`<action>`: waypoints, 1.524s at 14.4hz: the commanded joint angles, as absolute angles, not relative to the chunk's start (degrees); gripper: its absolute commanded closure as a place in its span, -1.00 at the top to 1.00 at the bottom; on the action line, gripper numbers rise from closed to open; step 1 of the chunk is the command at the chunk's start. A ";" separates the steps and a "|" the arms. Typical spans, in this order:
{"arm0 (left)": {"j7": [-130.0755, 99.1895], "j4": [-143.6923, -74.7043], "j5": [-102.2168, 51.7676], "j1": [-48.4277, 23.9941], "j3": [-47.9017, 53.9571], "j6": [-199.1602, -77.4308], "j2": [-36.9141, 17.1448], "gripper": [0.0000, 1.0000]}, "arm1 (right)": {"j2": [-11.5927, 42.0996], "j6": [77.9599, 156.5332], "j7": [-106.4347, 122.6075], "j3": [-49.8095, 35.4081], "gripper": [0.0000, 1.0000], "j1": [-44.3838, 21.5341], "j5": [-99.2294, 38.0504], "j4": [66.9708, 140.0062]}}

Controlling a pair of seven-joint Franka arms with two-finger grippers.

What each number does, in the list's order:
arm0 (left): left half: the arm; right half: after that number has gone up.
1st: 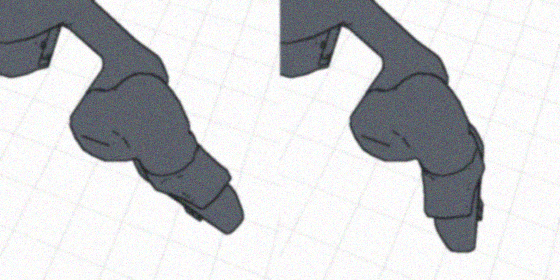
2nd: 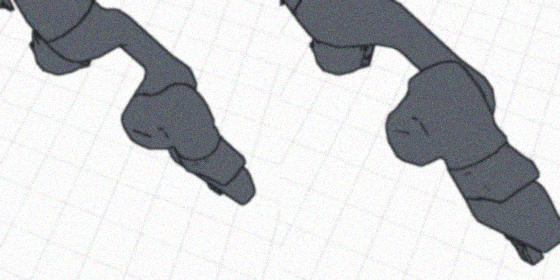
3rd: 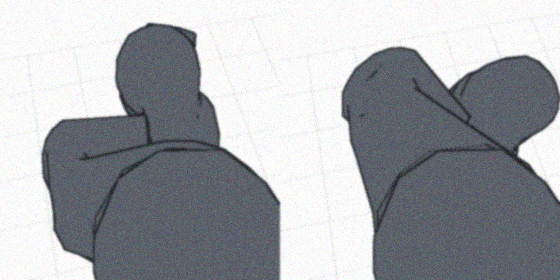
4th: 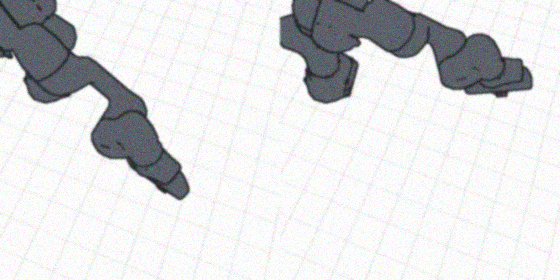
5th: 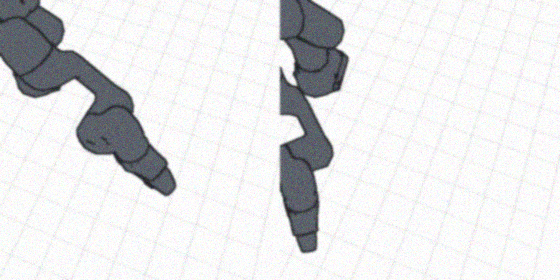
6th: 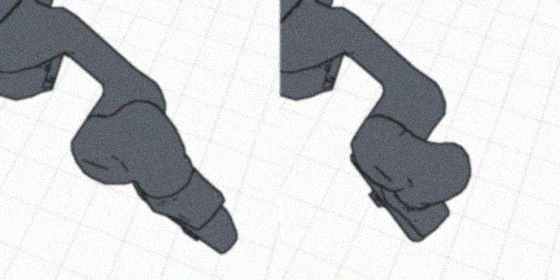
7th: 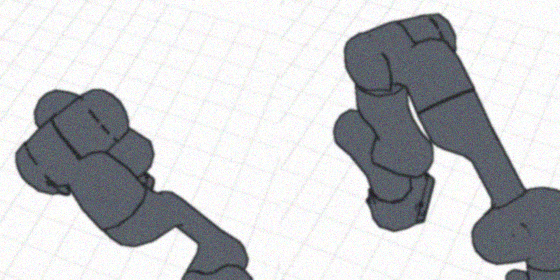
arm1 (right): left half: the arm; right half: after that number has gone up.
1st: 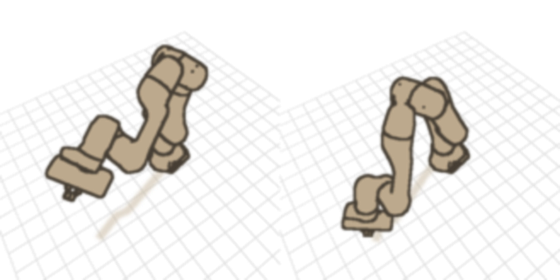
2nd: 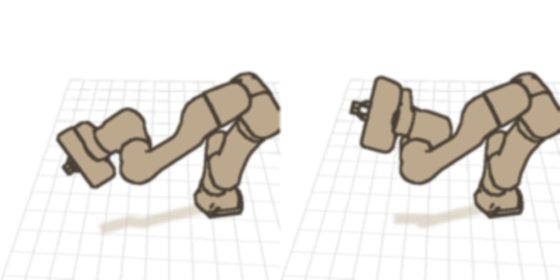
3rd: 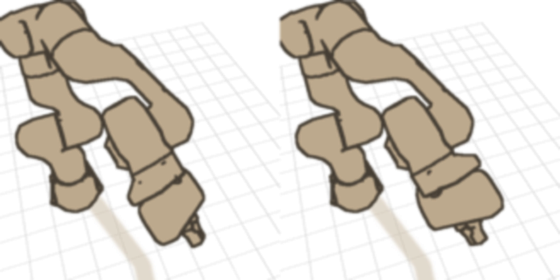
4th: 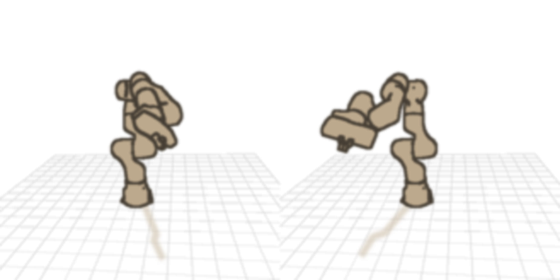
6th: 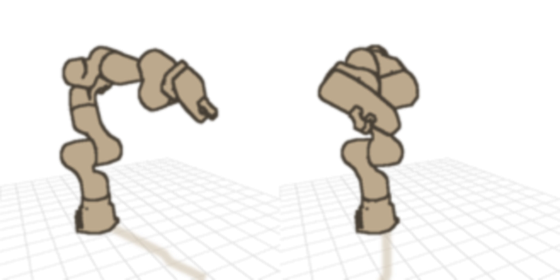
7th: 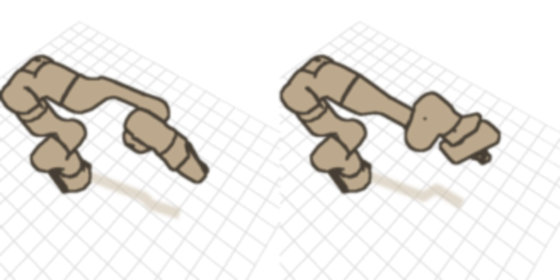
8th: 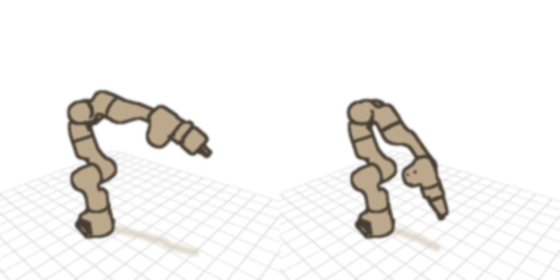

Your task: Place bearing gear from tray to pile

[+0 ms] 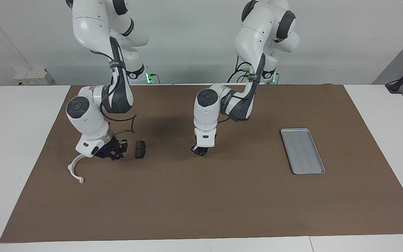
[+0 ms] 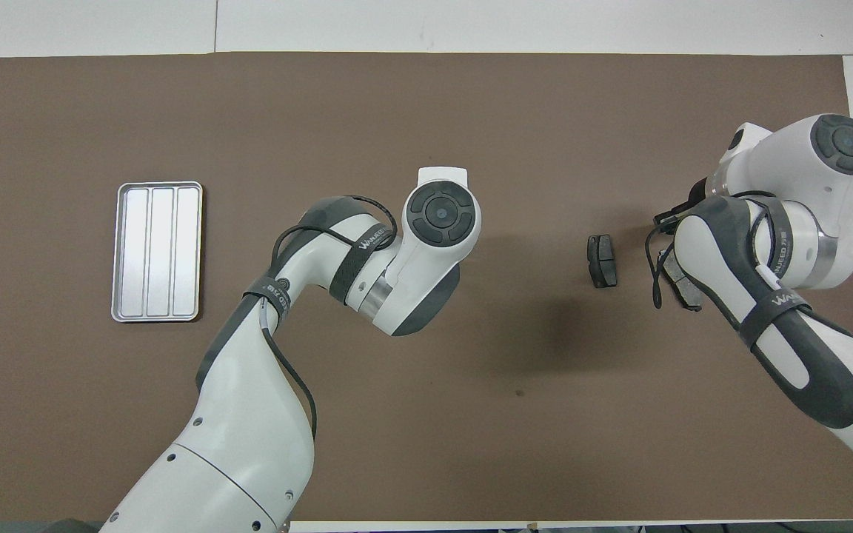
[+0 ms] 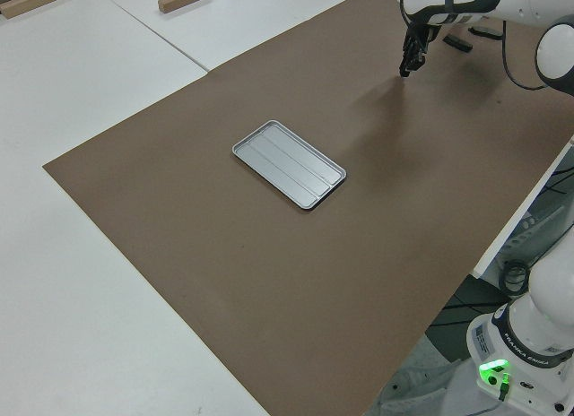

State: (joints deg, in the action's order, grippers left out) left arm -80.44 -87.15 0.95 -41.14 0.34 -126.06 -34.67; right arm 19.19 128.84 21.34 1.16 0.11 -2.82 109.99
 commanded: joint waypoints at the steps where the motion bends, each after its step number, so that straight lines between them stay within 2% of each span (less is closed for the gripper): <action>1: -82.09 -87.45 2.46 -42.19 -0.70 -126.39 -34.80 -1.00 | 18.80 133.41 24.95 0.44 -1.00 1.84 -3.08 113.20; 5: -82.00 -87.80 2.64 -42.19 -0.70 -126.39 -34.72 -0.97 | 21.53 137.62 29.52 0.35 -1.00 4.21 -2.99 113.29; 6: -82.00 -87.80 2.64 -42.10 -0.70 -126.39 -34.72 -0.73 | 22.14 138.42 30.31 0.35 -1.00 4.74 -2.99 113.38; 10: -82.44 -88.68 2.72 -42.19 -0.70 -126.91 -34.63 -0.63 | 22.32 138.25 30.06 0.26 -1.00 4.83 -3.08 113.38; 11: -82.44 -89.20 2.64 -42.19 -0.70 -127.78 -34.54 -0.53 | 22.32 138.16 29.45 0.26 -0.69 4.57 -3.08 113.38; 12: -82.53 -89.91 2.64 -42.19 -0.79 -128.58 -34.37 -0.53 | 22.32 138.08 28.66 0.35 -0.17 4.48 -3.08 113.38; 13: -82.44 -90.35 2.72 -42.19 -0.79 -128.58 -34.28 -0.53 | 22.24 137.73 27.96 0.26 0.45 4.31 -3.08 113.38; 14: -82.44 -90.44 2.72 -42.27 -0.79 -128.41 -34.19 -0.53 | 21.98 137.29 27.43 0.26 0.74 4.13 -3.08 113.38; 15: -82.44 -90.27 2.72 -42.28 -0.79 -127.97 -34.19 -0.43 | 21.54 136.33 26.46 0.26 0.88 3.87 -3.08 113.38; 16: -82.44 -90.09 2.72 -42.36 -0.88 -127.88 -34.19 0.17 | 21.10 135.10 25.06 0.18 0.96 3.78 -3.08 113.20; 17: -82.44 -90.09 2.90 -42.36 -0.97 -127.71 -34.19 0.93 | 20.57 134.13 23.83 0.09 0.96 3.34 -3.08 113.03; 18: -82.35 -90.09 4.03 -42.36 -0.97 -127.36 -34.10 1.00 | 19.61 132.64 22.43 0.09 0.97 2.30 -3.08 112.85; 20: -82.18 -89.04 4.66 -41.93 -1.05 -124.91 -34.01 1.00 | 17.24 128.17 18.56 0.09 0.98 0.36 -3.08 111.72; 22: -81.30 -89.03 4.75 -39.57 -1.06 -121.39 -29.74 1.00 | 15.48 122.72 15.74 0.09 0.98 -0.87 -3.08 109.26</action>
State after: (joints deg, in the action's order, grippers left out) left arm -81.06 -88.51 3.30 -41.21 -0.60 -125.36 -34.43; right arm 18.32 127.91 18.86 0.26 0.06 -3.11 110.95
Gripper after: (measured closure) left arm 0.216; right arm 0.000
